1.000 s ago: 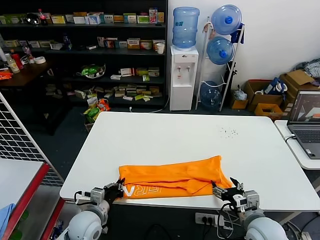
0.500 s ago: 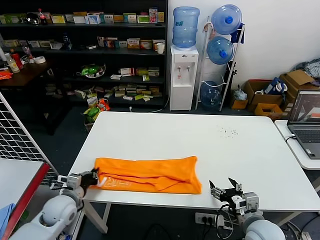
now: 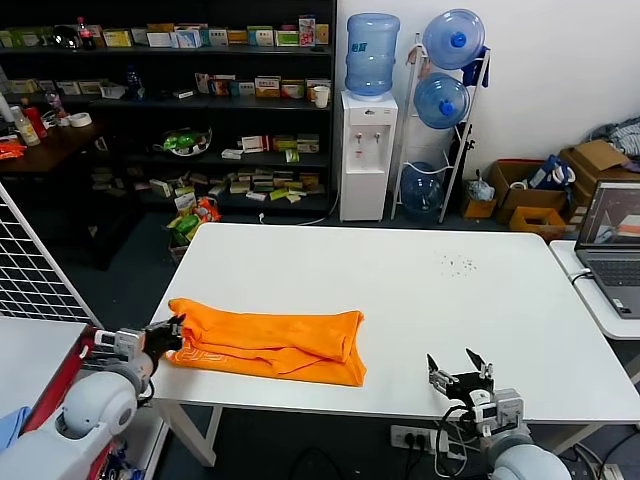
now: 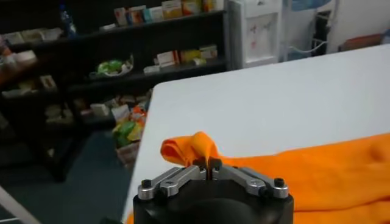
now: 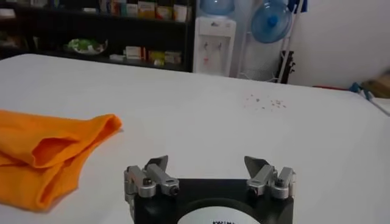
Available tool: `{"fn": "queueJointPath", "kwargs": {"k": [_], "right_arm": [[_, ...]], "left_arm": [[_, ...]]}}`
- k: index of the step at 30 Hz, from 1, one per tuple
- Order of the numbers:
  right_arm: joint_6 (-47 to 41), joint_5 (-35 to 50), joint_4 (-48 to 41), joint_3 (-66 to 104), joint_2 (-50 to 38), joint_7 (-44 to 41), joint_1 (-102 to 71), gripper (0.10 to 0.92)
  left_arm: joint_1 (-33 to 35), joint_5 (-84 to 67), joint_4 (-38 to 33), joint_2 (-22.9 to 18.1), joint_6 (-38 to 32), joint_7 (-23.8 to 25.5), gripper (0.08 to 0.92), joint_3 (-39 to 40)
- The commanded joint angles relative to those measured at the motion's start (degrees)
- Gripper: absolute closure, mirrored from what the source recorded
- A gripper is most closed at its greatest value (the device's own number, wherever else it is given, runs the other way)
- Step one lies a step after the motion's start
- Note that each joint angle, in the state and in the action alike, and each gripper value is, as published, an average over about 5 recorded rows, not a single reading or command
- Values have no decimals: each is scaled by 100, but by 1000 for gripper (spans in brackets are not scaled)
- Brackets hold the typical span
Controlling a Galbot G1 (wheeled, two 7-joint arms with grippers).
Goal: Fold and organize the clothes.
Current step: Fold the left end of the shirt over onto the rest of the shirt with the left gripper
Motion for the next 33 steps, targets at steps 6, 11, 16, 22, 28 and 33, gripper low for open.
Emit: {"fn": "queueJointPath", "kwargs": {"k": [6, 11, 16, 22, 28, 33], "right_arm": [[616, -686, -332, 264, 375, -70, -108, 203], [630, -707, -381, 320, 436, -82, -137, 203], [640, -703, -432, 327, 442, -92, -135, 203], [629, -677, -502, 304, 416, -94, -64, 203], [613, -662, -552, 225, 449, -91, 5, 203], [593, -686, -526, 165, 496, -82, 14, 203]], "left_arm": [[-821, -486, -710, -1891, 305, -373, 896, 1676], [-1233, -254, -204, -2510, 278, -334, 896, 2004], [-1341, -174, -28, -2780, 307, -331, 896, 2241], [-1244, -110, -103, -2586, 371, -176, 896, 2480], [-1112, -71, -100, -2611, 46, -40, 892, 2575], [-1124, -123, 192, -2980, -636, -222, 812, 2400]]}}
